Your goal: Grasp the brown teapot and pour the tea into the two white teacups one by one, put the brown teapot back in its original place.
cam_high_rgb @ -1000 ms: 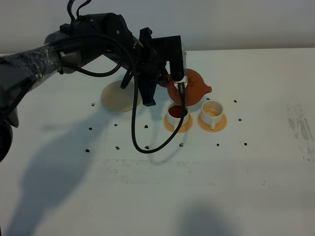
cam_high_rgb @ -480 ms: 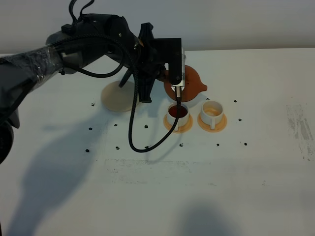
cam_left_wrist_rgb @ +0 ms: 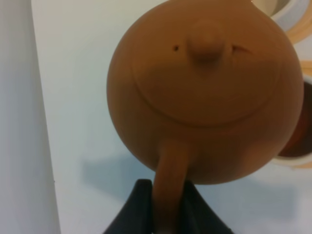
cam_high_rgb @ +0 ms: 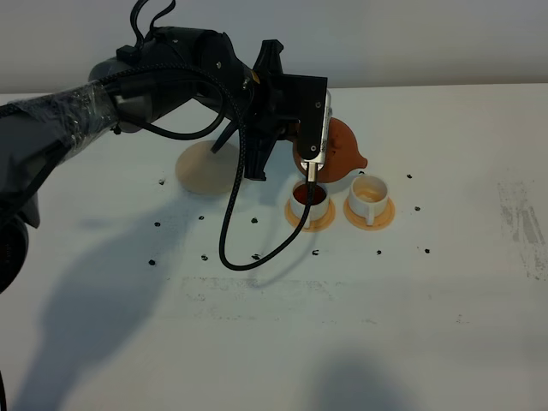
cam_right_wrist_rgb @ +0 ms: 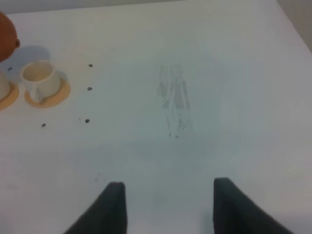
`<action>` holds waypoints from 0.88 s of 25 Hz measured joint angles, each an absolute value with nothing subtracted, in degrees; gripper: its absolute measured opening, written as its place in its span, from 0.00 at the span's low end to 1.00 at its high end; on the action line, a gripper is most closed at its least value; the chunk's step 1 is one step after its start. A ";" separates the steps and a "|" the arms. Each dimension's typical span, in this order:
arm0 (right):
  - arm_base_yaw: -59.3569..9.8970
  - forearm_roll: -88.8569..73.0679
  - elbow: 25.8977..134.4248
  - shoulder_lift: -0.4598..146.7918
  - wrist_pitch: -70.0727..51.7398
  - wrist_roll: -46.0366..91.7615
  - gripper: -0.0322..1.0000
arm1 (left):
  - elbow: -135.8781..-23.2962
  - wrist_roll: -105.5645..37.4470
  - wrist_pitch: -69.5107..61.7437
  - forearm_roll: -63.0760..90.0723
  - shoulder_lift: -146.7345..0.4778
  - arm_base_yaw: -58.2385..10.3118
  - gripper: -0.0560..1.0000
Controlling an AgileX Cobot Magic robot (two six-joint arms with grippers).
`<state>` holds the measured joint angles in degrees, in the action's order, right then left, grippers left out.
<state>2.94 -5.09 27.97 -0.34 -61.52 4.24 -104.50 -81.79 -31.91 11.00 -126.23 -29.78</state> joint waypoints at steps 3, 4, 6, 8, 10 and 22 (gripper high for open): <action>2.94 -5.09 27.97 -0.34 -61.52 4.24 0.45 | -104.50 -82.01 -31.73 9.57 -126.42 -29.95 0.13; 2.94 -5.09 27.97 -0.34 -61.52 4.24 0.45 | -104.55 -82.01 -31.50 8.87 -126.69 -30.08 0.13; 2.94 -5.09 27.97 -0.34 -61.52 4.24 0.45 | -104.55 -82.01 -31.15 7.98 -127.17 -30.41 0.13; 2.94 -5.09 27.97 -0.34 -61.52 4.24 0.45 | -104.55 -82.01 -30.76 7.69 -127.51 -30.67 0.13; 2.94 -5.09 27.97 -0.34 -61.52 4.24 0.45 | -104.55 -82.06 -29.76 7.43 -127.65 -31.09 0.13; 2.94 -5.09 27.97 -0.34 -61.52 4.24 0.45 | -104.55 -82.12 -27.61 4.14 -127.70 -32.03 0.13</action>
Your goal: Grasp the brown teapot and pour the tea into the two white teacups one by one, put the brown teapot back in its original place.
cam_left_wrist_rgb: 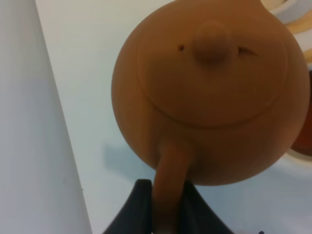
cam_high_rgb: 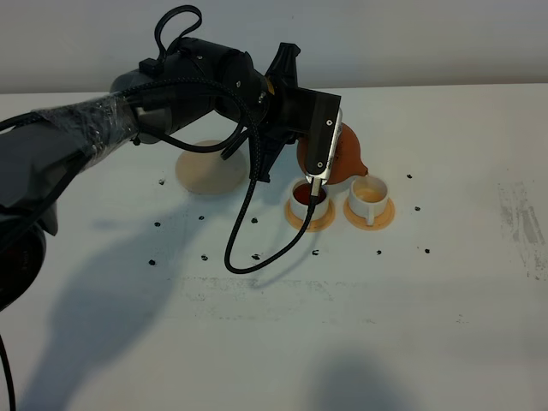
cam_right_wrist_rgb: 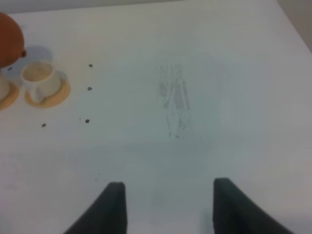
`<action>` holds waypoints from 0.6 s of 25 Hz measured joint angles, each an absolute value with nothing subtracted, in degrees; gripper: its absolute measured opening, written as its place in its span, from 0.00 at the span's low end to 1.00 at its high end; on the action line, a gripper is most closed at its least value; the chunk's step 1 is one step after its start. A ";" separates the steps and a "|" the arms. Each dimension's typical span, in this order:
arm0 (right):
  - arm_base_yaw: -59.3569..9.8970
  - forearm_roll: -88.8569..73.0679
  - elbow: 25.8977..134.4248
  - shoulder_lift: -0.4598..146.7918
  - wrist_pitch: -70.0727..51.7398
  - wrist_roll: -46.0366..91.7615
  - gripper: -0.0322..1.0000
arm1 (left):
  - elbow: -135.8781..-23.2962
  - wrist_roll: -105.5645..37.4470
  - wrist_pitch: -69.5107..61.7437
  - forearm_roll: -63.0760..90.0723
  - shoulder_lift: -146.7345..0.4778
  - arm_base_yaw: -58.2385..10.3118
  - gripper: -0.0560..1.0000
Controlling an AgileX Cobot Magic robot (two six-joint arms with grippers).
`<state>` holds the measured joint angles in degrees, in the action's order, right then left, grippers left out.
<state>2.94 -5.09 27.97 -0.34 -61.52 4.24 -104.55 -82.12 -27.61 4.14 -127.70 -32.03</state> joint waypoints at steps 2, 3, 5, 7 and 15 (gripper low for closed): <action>2.94 -5.09 27.97 -0.34 -61.52 4.24 0.45 | -104.55 -82.12 -27.55 3.94 -127.70 -32.09 0.13; 2.94 -5.09 27.97 -0.34 -61.52 4.24 0.45 | -104.55 -82.12 -27.43 3.64 -127.70 -32.14 0.13; 2.94 -5.09 27.97 -0.34 -61.52 4.24 0.45 | -104.55 -82.12 -27.37 2.61 -127.70 -32.26 0.13; 2.94 -5.09 27.97 -0.34 -61.52 4.24 0.45 | -104.55 -82.12 -27.26 1.46 -127.70 -32.33 0.13; 2.94 -5.09 27.97 -0.34 -61.52 4.24 0.45 | -104.55 -82.12 -26.63 0.00 -127.70 -32.88 0.13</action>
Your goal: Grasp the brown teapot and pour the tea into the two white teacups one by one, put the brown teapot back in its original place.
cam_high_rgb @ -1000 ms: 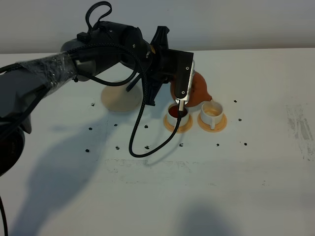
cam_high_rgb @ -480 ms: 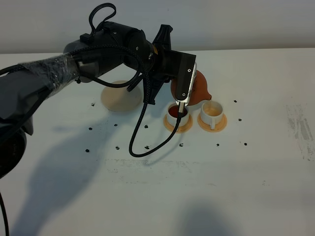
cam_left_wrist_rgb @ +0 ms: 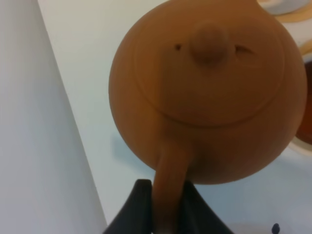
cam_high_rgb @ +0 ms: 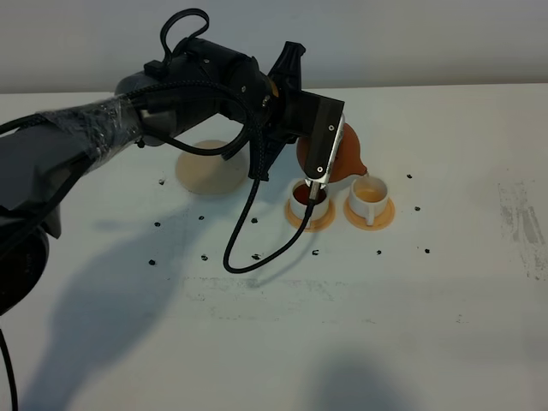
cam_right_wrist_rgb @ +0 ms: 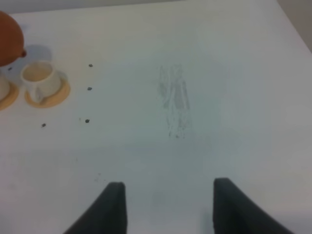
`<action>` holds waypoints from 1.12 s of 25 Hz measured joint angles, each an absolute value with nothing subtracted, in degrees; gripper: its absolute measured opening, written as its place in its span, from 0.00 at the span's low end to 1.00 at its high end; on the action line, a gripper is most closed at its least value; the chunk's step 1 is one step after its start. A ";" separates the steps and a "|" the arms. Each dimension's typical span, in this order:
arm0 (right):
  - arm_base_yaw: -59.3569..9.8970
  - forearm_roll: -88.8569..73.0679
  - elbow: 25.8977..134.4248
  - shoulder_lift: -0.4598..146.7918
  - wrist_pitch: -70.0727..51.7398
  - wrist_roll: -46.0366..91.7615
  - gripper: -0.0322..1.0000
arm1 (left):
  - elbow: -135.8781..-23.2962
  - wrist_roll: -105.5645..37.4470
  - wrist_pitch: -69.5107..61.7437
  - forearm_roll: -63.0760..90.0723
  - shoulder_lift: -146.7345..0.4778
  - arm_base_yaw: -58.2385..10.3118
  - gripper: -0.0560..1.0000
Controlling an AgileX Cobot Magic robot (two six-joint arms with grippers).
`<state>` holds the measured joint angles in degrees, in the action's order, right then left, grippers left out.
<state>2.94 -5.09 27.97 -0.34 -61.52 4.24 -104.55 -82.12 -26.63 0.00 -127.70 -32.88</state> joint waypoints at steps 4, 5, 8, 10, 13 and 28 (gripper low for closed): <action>2.94 -5.09 27.97 -0.34 -61.52 4.24 0.45 | -104.55 -82.12 -26.52 -0.78 -127.70 -33.18 0.13; 2.94 -5.09 27.97 -0.34 -61.52 4.24 0.45 | -104.55 -82.12 -26.52 -1.27 -127.70 -33.18 0.13; 2.94 -5.09 27.97 -0.34 -61.52 4.24 0.45 | -104.55 -82.12 -26.52 -1.94 -127.70 -33.20 0.13; 2.94 -5.09 27.97 -0.34 -61.52 4.24 0.45 | -104.55 -82.12 -26.45 -2.24 -127.70 -33.31 0.13; 2.94 -5.09 27.97 -0.34 -61.52 4.24 0.45 | -104.55 -82.12 -26.26 -2.97 -127.70 -33.43 0.13; 2.94 -5.09 27.97 -0.34 -61.52 4.24 0.45 | -104.55 -82.12 -26.03 -6.07 -127.70 -33.70 0.13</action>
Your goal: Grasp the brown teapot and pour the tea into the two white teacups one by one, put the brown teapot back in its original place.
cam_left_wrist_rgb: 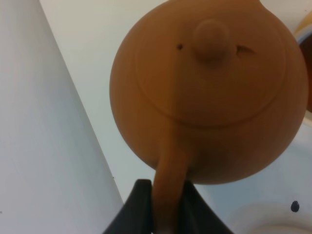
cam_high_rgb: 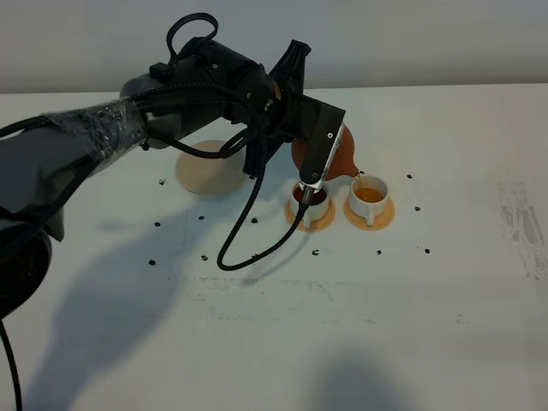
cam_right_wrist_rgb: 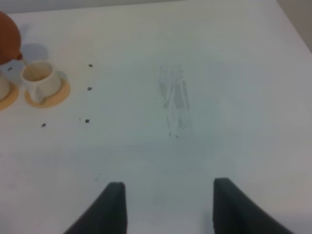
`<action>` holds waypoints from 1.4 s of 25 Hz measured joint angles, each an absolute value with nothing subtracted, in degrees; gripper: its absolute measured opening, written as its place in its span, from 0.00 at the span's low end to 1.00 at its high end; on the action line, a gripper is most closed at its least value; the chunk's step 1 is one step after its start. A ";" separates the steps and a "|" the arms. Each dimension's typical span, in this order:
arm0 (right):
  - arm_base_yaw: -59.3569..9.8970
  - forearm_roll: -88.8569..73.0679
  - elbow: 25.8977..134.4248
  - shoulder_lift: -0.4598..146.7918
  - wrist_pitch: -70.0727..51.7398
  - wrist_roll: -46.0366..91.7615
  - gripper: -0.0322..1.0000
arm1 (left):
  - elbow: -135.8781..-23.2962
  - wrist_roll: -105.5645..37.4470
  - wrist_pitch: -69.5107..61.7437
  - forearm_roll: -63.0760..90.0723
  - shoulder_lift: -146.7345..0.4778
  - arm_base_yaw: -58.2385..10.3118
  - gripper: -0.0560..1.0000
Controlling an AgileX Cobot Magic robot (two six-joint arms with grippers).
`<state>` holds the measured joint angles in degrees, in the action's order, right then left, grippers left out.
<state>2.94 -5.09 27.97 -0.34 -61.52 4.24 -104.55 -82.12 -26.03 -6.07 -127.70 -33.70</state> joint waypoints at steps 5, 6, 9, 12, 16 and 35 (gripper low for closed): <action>2.94 -5.09 27.97 -0.34 -61.52 4.24 0.45 | -104.55 -82.12 -25.28 -6.07 -127.70 -33.76 0.13; 2.94 -5.09 27.97 -0.34 -61.52 4.24 0.45 | -104.55 -82.12 -25.27 -6.13 -127.70 -33.76 0.13; 2.94 -5.09 27.97 -0.34 -61.52 4.24 0.45 | -104.55 -82.12 -25.27 -6.20 -127.70 -33.81 0.13; 2.94 -5.09 27.97 -0.34 -61.52 4.24 0.45 | -104.55 -82.17 -25.16 -6.31 -127.70 -33.82 0.13; 2.94 -5.09 27.97 -0.34 -61.52 4.24 0.45 | -104.55 -83.21 -25.11 -6.34 -127.70 -34.13 0.13; 2.94 -5.09 27.97 -0.34 -61.52 4.24 0.45 | -104.55 -86.41 -24.86 -6.86 -127.70 -34.65 0.13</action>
